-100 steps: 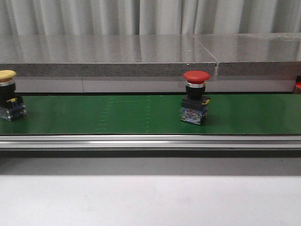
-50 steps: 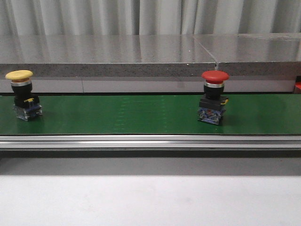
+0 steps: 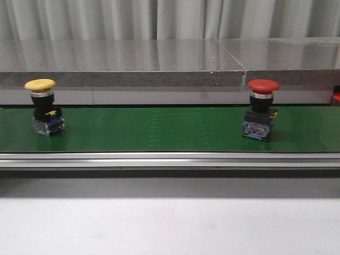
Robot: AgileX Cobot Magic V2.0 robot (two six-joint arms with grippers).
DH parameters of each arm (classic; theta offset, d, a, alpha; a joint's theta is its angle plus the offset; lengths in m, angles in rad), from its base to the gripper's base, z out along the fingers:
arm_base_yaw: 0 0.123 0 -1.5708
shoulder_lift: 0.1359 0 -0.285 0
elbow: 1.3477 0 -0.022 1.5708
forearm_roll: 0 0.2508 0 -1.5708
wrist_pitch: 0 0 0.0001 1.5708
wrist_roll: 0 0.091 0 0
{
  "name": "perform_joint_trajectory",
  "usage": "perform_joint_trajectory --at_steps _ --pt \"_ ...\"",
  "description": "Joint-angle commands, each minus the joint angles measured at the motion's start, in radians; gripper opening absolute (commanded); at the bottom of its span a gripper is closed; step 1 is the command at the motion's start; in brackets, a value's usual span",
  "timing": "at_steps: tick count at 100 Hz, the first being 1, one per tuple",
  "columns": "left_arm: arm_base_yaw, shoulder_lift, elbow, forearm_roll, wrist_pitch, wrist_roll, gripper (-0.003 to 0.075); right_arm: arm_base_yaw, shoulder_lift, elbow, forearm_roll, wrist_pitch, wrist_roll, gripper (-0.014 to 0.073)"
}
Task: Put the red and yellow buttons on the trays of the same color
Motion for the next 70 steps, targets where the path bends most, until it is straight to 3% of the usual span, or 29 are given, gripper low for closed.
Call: perform_joint_trajectory --at_steps 1,17,34,56,70 --pt "-0.009 0.002 -0.019 -0.019 -0.065 -0.012 -0.0015 0.001 -0.018 -0.014 -0.011 -0.111 -0.003 -0.0067" --pt "-0.009 0.002 -0.019 -0.019 -0.067 -0.012 -0.0019 0.001 -0.004 -0.065 0.036 -0.025 -0.003 -0.0067" --pt "-0.009 0.002 -0.019 -0.019 -0.067 -0.012 -0.0019 0.001 0.098 -0.233 0.086 0.130 -0.004 -0.0067" --pt "-0.009 0.002 -0.019 -0.019 -0.067 -0.012 -0.0019 0.001 0.392 -0.525 0.061 0.483 -0.004 -0.0067" --pt "-0.009 0.002 -0.019 -0.019 -0.067 -0.012 -0.0019 0.001 0.584 -0.678 0.060 0.600 -0.004 -0.0067"
